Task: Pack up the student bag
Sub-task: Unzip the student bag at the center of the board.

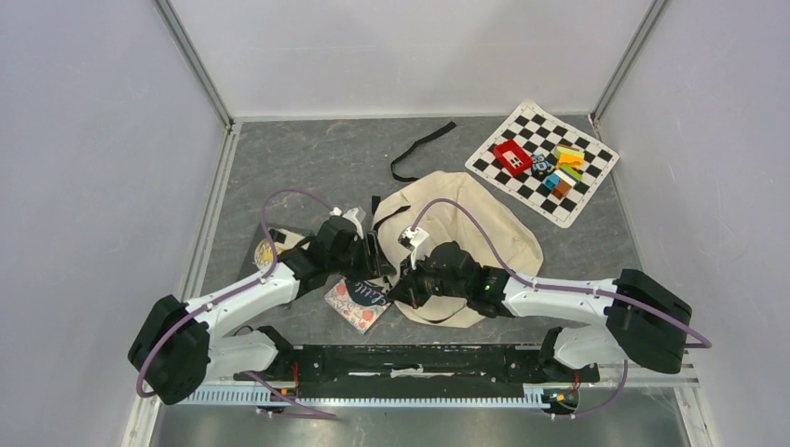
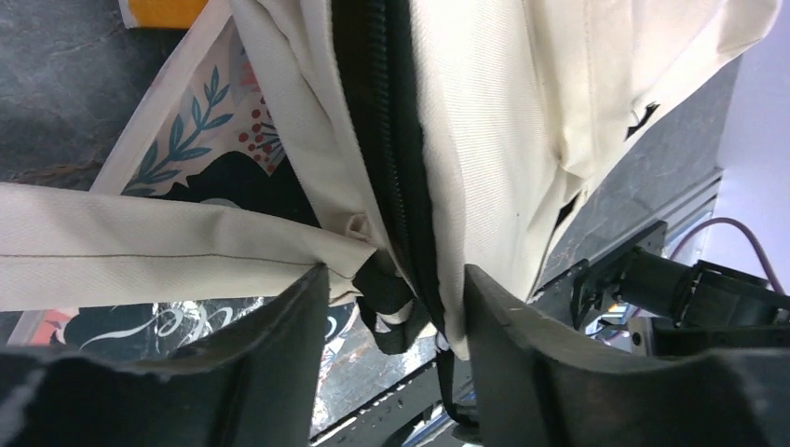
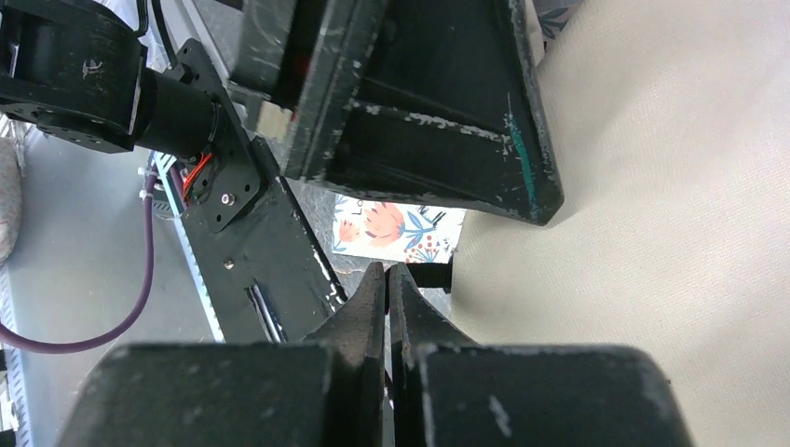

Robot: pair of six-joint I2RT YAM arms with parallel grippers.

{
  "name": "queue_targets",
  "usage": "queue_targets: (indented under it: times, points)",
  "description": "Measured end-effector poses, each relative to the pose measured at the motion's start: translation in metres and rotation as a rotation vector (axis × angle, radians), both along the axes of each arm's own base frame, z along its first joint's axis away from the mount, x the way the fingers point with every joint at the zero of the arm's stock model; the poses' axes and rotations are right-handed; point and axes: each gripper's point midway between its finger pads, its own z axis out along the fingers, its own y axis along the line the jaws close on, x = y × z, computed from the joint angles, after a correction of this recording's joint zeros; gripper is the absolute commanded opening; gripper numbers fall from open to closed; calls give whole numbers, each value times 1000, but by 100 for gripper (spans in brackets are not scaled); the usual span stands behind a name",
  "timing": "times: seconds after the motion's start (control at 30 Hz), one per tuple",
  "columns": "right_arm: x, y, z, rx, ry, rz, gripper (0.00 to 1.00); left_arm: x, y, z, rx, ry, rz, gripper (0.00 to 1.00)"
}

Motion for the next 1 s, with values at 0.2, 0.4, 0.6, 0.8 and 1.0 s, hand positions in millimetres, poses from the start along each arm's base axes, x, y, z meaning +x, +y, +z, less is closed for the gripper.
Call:
queue_targets:
  times: [0.2, 0.4, 0.6, 0.8, 1.0]
  points:
    - [0, 0, 0, 1, -2, 0, 0, 6, 0, -5, 29, -6, 36, 25]
    - [1, -3, 0, -12, -21, 1, 0, 27, -11, 13, 30, -48, 50, 2]
    - [4, -10, 0, -43, -57, -5, 0, 58, -11, 40, 48, -105, 62, 2]
    - [6, -15, -1, -66, -79, -10, 0, 115, 3, 70, 75, -155, 97, 2]
    - [18, -17, 4, -72, -125, -61, 0, 161, 18, 71, 111, -94, 81, 2]
